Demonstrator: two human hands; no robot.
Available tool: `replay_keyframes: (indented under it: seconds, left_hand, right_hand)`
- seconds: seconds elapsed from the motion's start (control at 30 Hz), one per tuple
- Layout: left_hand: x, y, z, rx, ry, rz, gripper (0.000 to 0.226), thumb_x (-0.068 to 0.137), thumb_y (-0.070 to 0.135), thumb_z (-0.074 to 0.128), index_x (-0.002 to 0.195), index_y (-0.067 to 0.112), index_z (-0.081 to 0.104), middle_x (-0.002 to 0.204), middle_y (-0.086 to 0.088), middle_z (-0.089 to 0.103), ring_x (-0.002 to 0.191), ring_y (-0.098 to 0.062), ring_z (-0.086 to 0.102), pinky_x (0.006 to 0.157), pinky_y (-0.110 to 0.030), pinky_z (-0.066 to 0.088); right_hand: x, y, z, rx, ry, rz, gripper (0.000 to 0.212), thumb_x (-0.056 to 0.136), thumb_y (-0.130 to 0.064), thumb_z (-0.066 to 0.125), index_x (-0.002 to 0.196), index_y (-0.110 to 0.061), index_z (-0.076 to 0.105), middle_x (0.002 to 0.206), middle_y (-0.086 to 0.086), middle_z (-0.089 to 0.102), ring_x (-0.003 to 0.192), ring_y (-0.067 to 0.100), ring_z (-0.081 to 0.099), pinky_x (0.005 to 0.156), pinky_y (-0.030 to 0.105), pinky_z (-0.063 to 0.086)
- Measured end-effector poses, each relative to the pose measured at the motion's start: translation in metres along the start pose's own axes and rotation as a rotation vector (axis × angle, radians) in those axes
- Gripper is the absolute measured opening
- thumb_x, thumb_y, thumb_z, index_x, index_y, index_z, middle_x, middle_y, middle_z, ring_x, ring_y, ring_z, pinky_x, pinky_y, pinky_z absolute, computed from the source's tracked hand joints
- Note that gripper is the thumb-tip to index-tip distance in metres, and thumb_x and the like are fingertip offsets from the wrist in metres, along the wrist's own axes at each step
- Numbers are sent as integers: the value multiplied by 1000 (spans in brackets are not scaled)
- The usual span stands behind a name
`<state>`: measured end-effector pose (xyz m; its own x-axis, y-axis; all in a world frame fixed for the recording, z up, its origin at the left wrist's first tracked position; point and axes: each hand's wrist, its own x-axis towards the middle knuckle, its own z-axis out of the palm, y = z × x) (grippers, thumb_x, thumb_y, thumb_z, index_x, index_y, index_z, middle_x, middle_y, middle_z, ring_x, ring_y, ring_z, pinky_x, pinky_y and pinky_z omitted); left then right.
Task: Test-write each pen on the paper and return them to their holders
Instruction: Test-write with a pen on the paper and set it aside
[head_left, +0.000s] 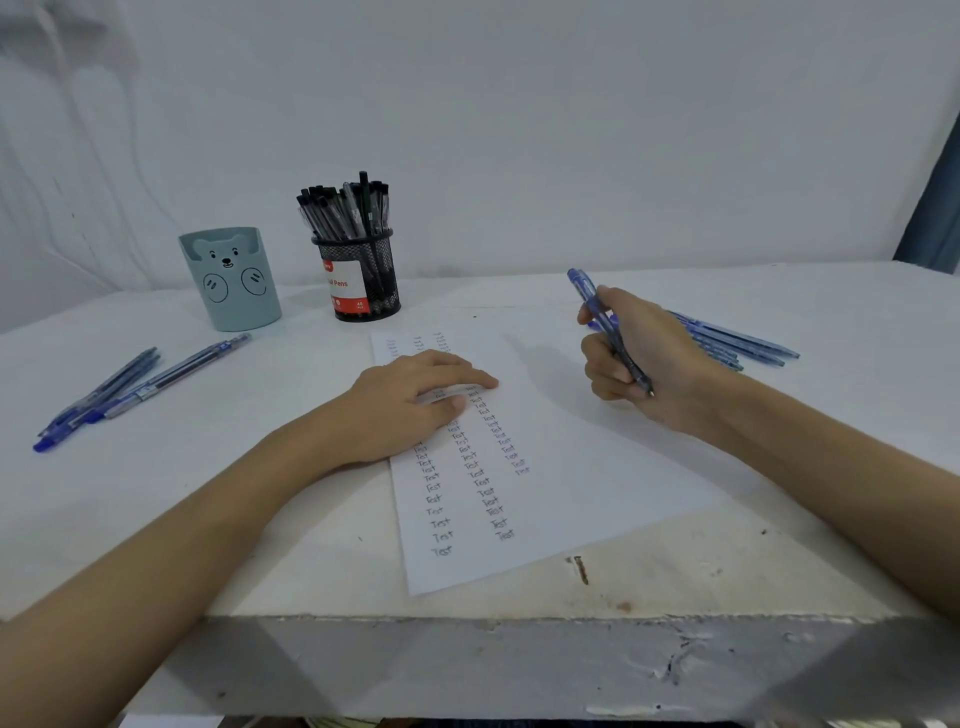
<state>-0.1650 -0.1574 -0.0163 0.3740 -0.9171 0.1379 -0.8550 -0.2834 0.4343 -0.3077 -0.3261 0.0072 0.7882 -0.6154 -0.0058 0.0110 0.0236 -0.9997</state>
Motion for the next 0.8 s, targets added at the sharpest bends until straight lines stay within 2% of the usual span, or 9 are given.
replay_keyframes:
  seconds: [0.1,0.3,0.47,0.57,0.63,0.73,0.8]
  left_hand:
    - [-1,-1,1,-90,-9,32,33,98,22,46,118,46,55,132,24,44,130,5,32,112,-19,18]
    - [-1,-4,2,-136,-7,63,32,97,19,47,117,42,57,135,19,46,130,7,33,112,-17,18]
    - [0,-5,3,-153,1,64,32,97,19,48,117,42,57,134,23,46,129,8,34,107,-9,19]
    - [0,-6,2,-129,-9,33,33,98,22,46,121,45,51,133,27,45,127,6,36,96,-1,22]
    - [1,-6,2,-123,-5,6,32,98,24,45,124,42,51,133,26,46,123,2,41,92,0,24]
    - [1,-7,4,-156,7,3,28,97,27,47,122,39,54,135,24,47,126,5,39,93,0,23]
    - [1,-7,4,-171,13,12,27,97,27,48,120,39,55,134,25,47,126,8,37,93,0,22]
  right_hand:
    - [-1,1,-3,37,-39,33,20,96,-22,34,80,-13,40,35,0,25,28,13,15,35,17,17]
    - [0,0,-4,78,-48,71,23,94,-26,42,74,-14,40,35,-1,23,28,13,15,33,19,18]
    - [3,-2,-3,-78,-5,5,17,93,-21,39,81,-10,44,35,1,25,30,14,18,37,19,18]
    - [11,-3,-9,-230,97,-58,11,88,-14,43,85,-7,51,42,4,37,37,17,28,41,21,21]
    - [19,-3,-21,-425,175,-174,10,87,-12,49,85,-6,57,44,3,45,40,18,35,42,20,28]
    - [28,-3,-45,-914,306,-359,7,86,-21,61,88,-17,66,54,-2,53,54,17,49,53,23,35]
    - [32,-3,-59,-1084,400,-371,14,86,-31,64,93,-20,69,62,-1,56,68,21,54,59,26,36]
